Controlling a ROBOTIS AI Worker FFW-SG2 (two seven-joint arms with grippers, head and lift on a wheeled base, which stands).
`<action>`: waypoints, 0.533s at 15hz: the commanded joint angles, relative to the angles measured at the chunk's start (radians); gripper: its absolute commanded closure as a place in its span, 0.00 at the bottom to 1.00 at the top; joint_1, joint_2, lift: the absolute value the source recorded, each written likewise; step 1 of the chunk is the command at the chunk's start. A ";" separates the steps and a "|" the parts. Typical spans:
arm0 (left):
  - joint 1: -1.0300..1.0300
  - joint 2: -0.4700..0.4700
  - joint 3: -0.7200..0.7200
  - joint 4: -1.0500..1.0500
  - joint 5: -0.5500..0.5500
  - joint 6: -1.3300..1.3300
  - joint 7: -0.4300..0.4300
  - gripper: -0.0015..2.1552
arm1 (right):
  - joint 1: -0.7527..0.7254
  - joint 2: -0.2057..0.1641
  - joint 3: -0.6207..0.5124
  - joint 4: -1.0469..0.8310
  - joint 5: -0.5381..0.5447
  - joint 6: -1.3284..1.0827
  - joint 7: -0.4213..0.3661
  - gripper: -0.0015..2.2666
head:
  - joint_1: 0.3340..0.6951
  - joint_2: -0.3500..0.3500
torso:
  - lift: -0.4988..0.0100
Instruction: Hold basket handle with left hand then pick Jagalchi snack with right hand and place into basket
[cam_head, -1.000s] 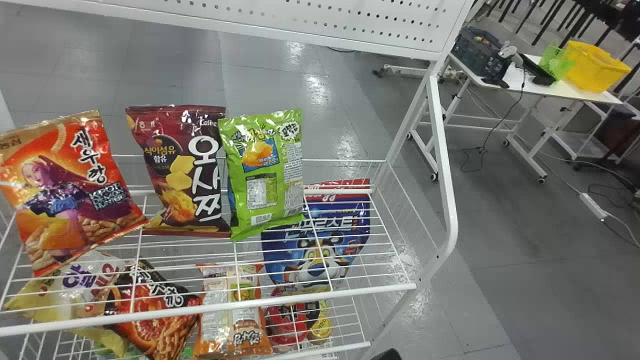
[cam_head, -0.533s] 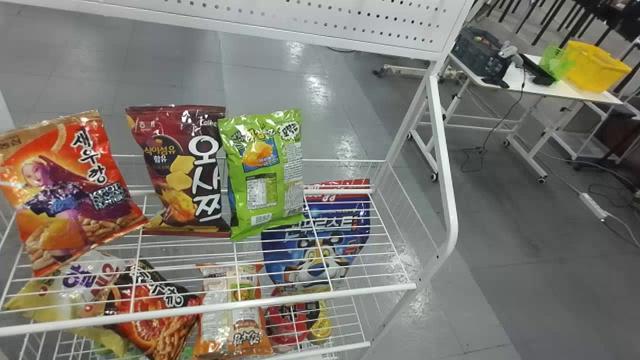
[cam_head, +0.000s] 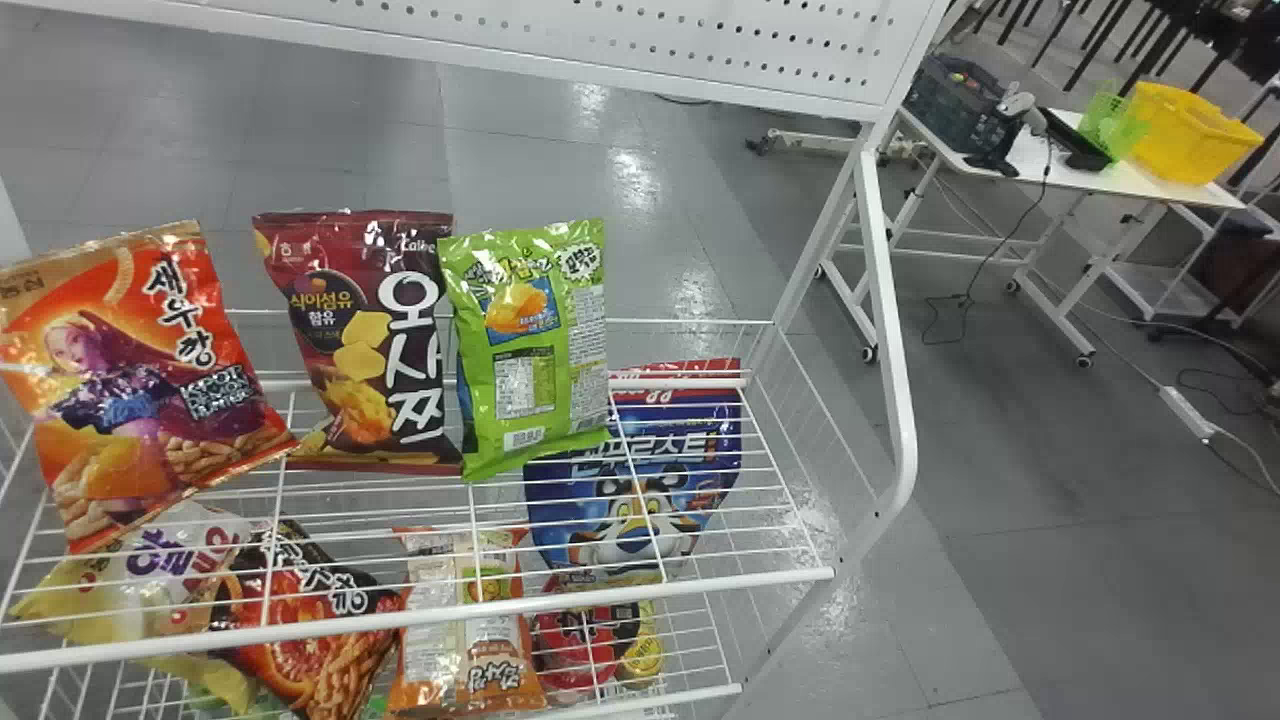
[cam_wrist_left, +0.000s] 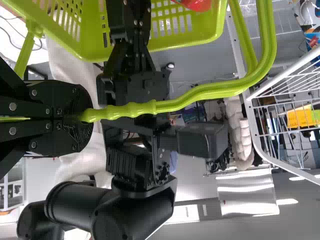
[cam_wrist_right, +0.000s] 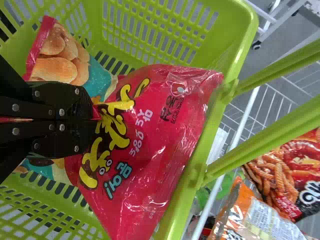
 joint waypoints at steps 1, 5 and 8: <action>-0.003 -0.001 0.000 0.000 0.000 0.000 0.003 0.57 | -0.008 0.000 0.006 0.034 0.004 0.005 0.000 0.84 | 1.00 0.00 | 0.96; -0.006 -0.001 -0.001 0.000 0.000 0.000 0.006 0.57 | -0.003 -0.003 -0.007 0.045 -0.002 0.017 0.003 0.29 | 1.00 0.00 | 0.96; -0.004 -0.001 -0.001 0.003 0.000 0.000 0.006 0.57 | 0.058 -0.005 -0.082 -0.052 0.004 -0.066 -0.004 0.00 | 1.00 0.00 | 0.96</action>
